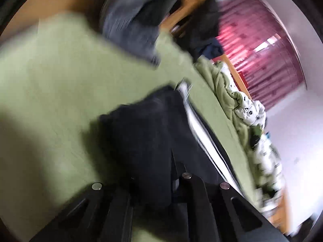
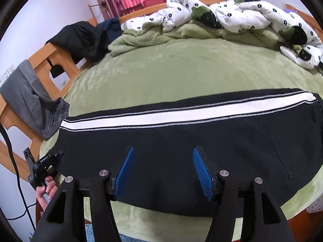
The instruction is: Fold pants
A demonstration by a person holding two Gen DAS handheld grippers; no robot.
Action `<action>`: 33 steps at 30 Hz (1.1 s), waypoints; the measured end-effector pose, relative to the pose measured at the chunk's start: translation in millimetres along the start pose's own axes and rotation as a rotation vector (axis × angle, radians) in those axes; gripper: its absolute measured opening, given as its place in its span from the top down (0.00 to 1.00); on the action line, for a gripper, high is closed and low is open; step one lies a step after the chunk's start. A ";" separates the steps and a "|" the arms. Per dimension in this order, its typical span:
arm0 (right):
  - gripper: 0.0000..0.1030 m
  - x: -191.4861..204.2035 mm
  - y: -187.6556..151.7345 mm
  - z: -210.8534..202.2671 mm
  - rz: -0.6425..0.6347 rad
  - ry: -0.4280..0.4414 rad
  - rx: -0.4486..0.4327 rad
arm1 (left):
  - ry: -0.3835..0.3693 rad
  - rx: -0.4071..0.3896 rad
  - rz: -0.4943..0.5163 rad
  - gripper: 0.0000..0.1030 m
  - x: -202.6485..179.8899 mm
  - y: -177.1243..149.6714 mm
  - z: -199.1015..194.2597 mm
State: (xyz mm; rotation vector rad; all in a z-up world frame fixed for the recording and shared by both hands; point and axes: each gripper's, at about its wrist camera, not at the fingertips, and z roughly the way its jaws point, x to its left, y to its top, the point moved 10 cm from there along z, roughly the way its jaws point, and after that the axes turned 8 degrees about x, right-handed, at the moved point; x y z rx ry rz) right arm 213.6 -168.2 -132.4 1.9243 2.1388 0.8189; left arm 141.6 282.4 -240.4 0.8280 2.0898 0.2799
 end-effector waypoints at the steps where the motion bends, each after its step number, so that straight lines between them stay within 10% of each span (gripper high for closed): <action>1: 0.42 -1.1 0.4 2.0 0.001 -0.010 0.005 | 0.002 -0.024 0.048 0.91 -6.7 3.9 -9.2; 12: 0.42 6.1 -5.4 2.6 -0.074 -0.047 0.003 | 0.053 0.111 0.005 0.75 30.3 -16.2 -9.4; 16: 0.42 5.9 -7.4 2.8 -0.086 -0.042 0.009 | 0.197 0.104 0.165 0.68 24.2 -41.3 -42.5; 21: 0.42 7.2 -10.1 2.6 -0.093 -0.031 0.010 | 0.164 0.033 0.378 0.68 -32.6 -49.8 -65.8; 24: 0.42 6.2 -11.2 2.7 -0.086 -0.020 0.016 | 0.175 0.028 0.459 0.41 -57.8 -38.8 -43.3; 27: 0.42 3.7 -10.2 1.6 -0.082 -0.020 0.011 | 0.378 0.085 0.422 0.46 -25.1 -22.9 -6.6; 33: 0.42 -2.6 -13.2 1.0 -0.046 0.007 0.026 | 0.383 0.065 0.429 0.63 1.7 -24.6 -10.0</action>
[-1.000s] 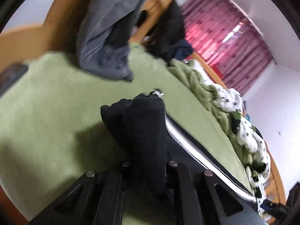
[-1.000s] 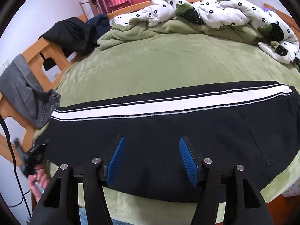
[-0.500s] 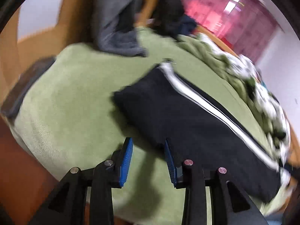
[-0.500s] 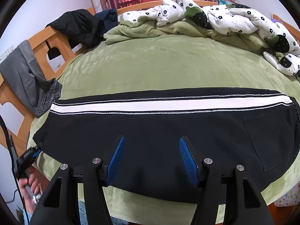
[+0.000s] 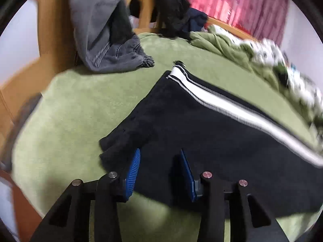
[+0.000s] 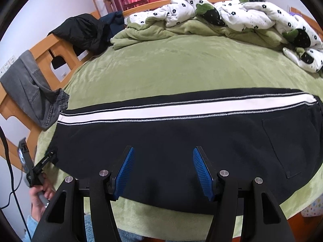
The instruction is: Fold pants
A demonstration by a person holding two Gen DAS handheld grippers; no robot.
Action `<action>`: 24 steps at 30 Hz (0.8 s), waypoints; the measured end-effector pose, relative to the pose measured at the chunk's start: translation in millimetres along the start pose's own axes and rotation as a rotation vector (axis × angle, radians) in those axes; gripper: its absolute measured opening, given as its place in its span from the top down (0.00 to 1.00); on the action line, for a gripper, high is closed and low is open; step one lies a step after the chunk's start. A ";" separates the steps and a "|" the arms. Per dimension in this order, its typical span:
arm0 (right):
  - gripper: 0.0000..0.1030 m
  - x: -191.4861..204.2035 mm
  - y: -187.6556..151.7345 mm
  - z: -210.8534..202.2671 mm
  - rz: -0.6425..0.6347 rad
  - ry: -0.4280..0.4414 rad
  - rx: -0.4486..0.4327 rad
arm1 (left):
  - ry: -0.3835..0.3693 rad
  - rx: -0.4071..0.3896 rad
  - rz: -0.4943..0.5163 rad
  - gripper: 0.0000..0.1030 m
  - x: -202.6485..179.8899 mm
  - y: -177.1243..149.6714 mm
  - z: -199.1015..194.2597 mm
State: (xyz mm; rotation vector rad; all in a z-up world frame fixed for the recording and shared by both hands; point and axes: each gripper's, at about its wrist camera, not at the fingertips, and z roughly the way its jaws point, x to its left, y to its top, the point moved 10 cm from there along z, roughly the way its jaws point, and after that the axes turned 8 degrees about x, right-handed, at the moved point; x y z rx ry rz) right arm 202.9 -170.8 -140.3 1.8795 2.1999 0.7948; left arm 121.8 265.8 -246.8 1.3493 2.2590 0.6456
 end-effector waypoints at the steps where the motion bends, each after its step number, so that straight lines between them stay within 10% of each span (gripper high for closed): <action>1: 0.42 -0.5 -0.3 0.1 0.002 0.005 0.003 | 0.047 0.003 0.034 0.62 -2.5 -5.9 -6.8; 10: 0.42 10.9 -3.7 2.0 -0.022 0.058 0.031 | -0.251 0.134 -0.220 0.55 -14.7 -60.0 -36.5; 19: 0.42 40.6 -15.2 -9.2 -0.164 0.027 -0.004 | -0.167 0.193 -0.252 0.55 -23.0 -68.1 -75.3; 24: 0.42 49.1 -19.6 -11.9 -0.220 -0.002 -0.020 | -0.073 0.218 -0.102 0.55 -47.0 -65.4 -103.4</action>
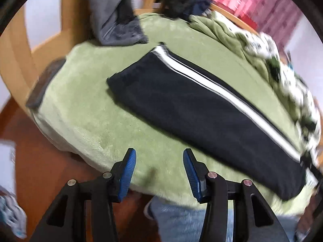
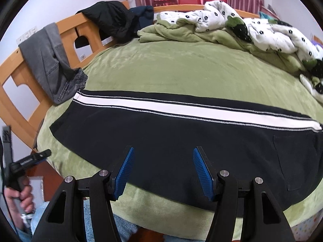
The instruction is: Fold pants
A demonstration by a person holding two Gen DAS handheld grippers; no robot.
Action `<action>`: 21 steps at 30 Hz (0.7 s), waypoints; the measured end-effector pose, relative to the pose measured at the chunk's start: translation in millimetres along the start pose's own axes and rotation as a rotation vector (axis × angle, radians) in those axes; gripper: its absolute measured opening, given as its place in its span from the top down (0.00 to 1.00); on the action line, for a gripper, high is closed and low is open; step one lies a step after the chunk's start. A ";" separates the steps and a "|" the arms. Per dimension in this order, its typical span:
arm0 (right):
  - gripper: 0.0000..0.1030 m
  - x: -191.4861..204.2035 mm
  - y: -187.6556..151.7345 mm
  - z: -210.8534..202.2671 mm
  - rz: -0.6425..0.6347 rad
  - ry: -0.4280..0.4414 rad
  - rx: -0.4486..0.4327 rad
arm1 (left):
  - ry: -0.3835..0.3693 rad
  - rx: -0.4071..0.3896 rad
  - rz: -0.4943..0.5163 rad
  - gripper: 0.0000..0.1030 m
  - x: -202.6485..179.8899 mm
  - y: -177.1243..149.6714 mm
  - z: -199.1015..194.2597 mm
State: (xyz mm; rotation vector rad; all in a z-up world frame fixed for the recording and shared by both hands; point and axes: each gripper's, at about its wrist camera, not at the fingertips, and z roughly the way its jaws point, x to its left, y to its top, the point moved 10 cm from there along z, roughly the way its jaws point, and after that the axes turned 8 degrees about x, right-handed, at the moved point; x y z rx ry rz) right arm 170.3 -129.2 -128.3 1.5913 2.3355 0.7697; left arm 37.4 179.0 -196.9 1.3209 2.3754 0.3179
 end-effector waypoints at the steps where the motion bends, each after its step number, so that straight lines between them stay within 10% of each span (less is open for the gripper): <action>1: 0.42 1.4 -0.5 -0.5 -0.011 -0.008 -0.004 | 0.015 0.002 0.035 0.55 -5.8 -0.4 -3.2; 12: 0.41 8.7 0.6 -26.5 -0.033 0.025 -0.101 | -0.232 -0.045 -0.140 0.48 7.6 10.9 36.4; 21: 0.37 -2.6 8.7 -14.9 0.009 0.022 -0.067 | -0.284 -0.149 -0.241 0.49 50.7 51.2 77.3</action>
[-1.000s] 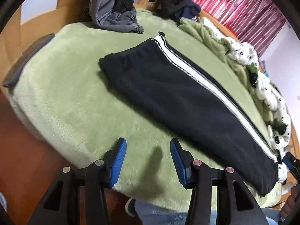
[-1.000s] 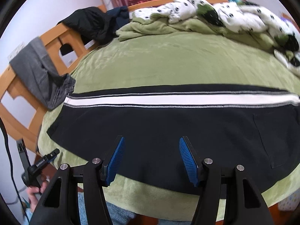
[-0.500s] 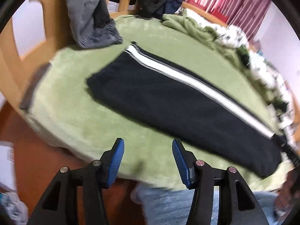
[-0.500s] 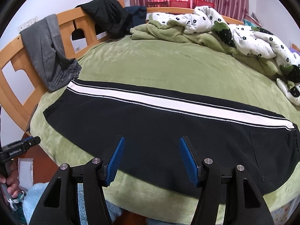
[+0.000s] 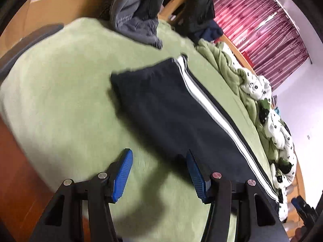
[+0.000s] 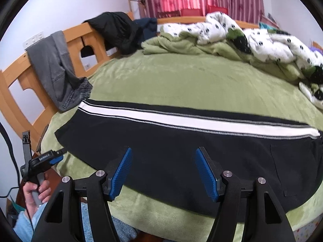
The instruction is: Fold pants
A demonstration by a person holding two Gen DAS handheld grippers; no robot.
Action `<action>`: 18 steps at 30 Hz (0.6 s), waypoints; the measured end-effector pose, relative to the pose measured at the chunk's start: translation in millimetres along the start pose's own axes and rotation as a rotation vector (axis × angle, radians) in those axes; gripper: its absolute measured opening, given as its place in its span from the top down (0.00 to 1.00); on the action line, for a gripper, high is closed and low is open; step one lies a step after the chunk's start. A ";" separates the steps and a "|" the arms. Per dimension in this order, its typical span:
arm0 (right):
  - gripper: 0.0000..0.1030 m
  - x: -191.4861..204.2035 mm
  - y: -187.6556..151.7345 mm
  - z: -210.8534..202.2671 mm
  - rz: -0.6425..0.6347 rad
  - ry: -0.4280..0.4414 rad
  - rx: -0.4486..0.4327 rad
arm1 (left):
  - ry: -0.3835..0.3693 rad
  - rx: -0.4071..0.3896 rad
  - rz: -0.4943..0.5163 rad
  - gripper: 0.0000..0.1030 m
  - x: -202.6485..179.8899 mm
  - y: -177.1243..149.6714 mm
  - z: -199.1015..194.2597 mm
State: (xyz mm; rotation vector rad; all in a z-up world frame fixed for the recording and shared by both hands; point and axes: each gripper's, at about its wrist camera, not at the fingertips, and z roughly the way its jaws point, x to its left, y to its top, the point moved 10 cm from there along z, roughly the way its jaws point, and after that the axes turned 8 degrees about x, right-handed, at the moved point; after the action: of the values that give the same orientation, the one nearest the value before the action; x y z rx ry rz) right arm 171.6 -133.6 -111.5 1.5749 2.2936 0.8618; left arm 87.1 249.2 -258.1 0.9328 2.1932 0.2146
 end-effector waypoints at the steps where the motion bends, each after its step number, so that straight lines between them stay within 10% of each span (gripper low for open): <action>1: 0.37 -3.1 0.2 2.6 0.007 -0.001 0.010 | 0.019 -0.012 0.012 0.50 0.4 8.5 3.2; 11: 0.37 -15.2 4.3 17.7 0.056 -0.013 0.056 | 0.081 -0.059 -0.094 0.57 22.3 68.4 19.3; 13: 0.37 -16.2 5.6 16.3 0.070 -0.009 0.051 | 0.134 -0.058 -0.067 0.80 20.1 72.9 16.9; 18: 0.37 -26.8 7.6 -0.9 0.163 0.036 -0.011 | 0.161 -0.129 0.131 0.83 -45.7 86.5 -19.8</action>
State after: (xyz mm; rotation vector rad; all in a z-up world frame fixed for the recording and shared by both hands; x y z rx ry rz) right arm 187.7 -156.3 -110.0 1.7758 2.2040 0.9465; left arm 143.3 283.1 -182.9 1.0170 2.2351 0.5028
